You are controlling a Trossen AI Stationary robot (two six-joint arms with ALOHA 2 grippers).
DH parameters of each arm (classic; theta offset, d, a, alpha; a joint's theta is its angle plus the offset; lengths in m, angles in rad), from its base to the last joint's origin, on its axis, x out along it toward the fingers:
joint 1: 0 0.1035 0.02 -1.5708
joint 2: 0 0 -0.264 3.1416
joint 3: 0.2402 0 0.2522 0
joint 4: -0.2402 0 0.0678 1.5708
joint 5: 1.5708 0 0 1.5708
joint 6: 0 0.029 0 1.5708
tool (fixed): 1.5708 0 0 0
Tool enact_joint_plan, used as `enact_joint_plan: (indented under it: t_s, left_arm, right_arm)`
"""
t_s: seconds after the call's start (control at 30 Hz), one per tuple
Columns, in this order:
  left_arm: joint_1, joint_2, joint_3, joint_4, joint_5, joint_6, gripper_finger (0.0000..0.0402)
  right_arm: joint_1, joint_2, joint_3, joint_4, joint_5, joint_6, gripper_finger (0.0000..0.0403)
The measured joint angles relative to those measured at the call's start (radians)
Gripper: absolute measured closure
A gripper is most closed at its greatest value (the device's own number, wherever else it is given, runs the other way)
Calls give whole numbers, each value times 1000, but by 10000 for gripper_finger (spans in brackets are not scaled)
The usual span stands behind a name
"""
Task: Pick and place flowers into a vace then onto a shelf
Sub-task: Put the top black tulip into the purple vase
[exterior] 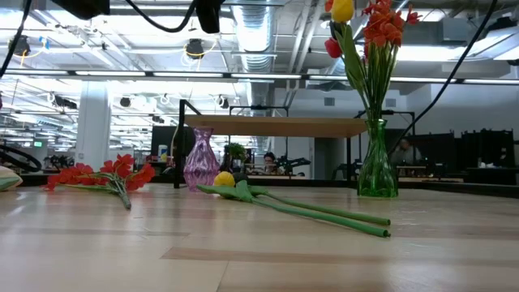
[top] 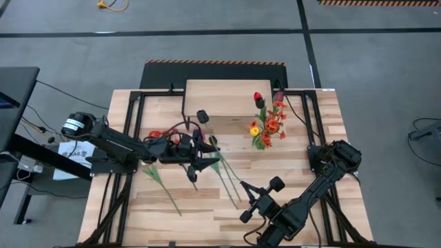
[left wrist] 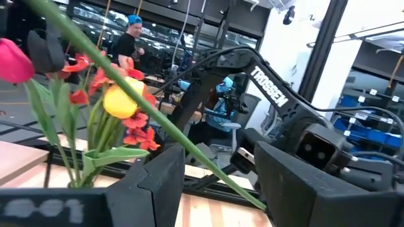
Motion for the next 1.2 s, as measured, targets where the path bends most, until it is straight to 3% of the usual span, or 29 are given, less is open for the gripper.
enact_joint_plan:
  t_s: [0.67,0.8,1.0,1.2]
  left_arm:
    - [49,0,0,-1,33,-32,228]
    - [49,0,0,-9,43,27,274]
    - [59,-1,0,-16,151,84,387]
    - [66,-35,1,-65,198,81,398]
  right_arm:
    - [-2,0,0,0,-10,-7,403]
    - [-2,0,0,7,-19,-25,403]
    - [-2,0,0,11,-36,-50,403]
    - [-1,0,0,15,-36,-52,388]
